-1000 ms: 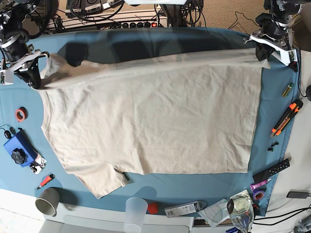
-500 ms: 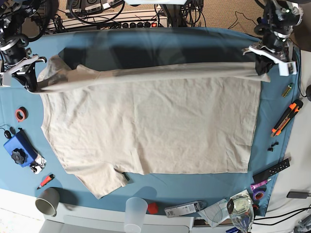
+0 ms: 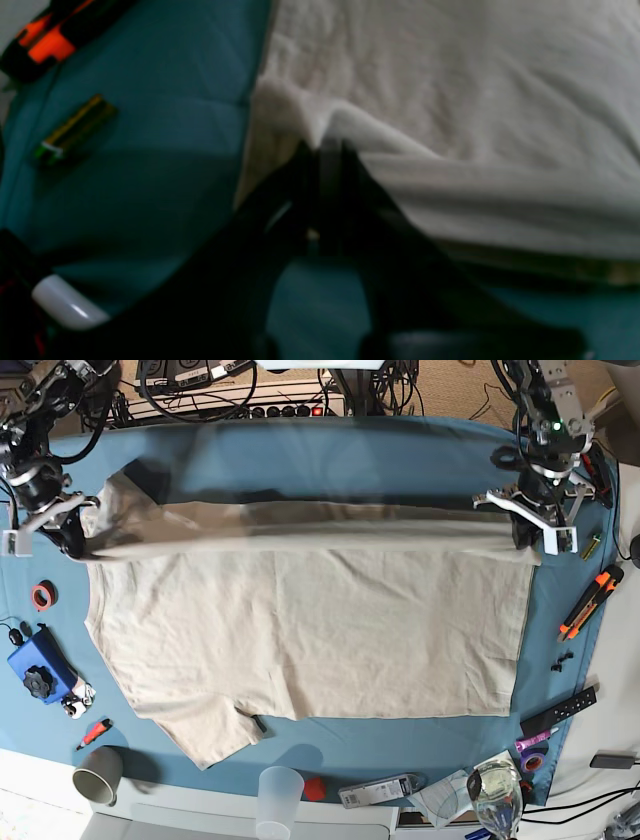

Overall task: Fold the T-shirt properly
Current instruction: 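Lower the held shoulder edge onto the shirt body, folding it over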

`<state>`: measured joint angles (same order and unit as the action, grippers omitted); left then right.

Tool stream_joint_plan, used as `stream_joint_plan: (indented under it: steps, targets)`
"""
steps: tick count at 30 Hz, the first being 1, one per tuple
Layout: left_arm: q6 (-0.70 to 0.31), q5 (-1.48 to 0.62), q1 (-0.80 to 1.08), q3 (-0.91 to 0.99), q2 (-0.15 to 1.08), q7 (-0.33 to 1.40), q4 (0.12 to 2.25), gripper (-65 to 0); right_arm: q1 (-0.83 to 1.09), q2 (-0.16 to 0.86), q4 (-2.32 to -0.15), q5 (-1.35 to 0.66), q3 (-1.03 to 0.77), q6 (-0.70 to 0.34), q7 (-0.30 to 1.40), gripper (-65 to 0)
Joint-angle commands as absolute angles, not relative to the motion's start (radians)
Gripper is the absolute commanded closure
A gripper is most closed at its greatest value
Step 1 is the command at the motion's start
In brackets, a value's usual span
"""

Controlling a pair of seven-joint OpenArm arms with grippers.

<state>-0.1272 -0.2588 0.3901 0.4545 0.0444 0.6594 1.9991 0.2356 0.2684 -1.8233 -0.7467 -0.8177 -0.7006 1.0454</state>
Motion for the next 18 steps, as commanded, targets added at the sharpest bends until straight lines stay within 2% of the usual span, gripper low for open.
stream_joint_plan:
  steps: [1,13,18]
  targets:
    - [-0.098,-0.253,0.375,0.461,0.056,0.634,2.006,0.0,0.229,0.294,-1.837,-0.738,-0.811,-0.698,0.990,0.0]
    - [-0.105,-0.267,0.263,0.460,0.122,0.634,1.890,0.0,0.131,0.294,-1.837,-0.577,-0.688,-0.679,0.953,0.0]
    - [-0.117,-0.285,0.242,0.460,0.122,0.634,1.856,0.0,0.130,0.290,-1.837,-0.450,-0.630,-0.603,0.881,0.0]
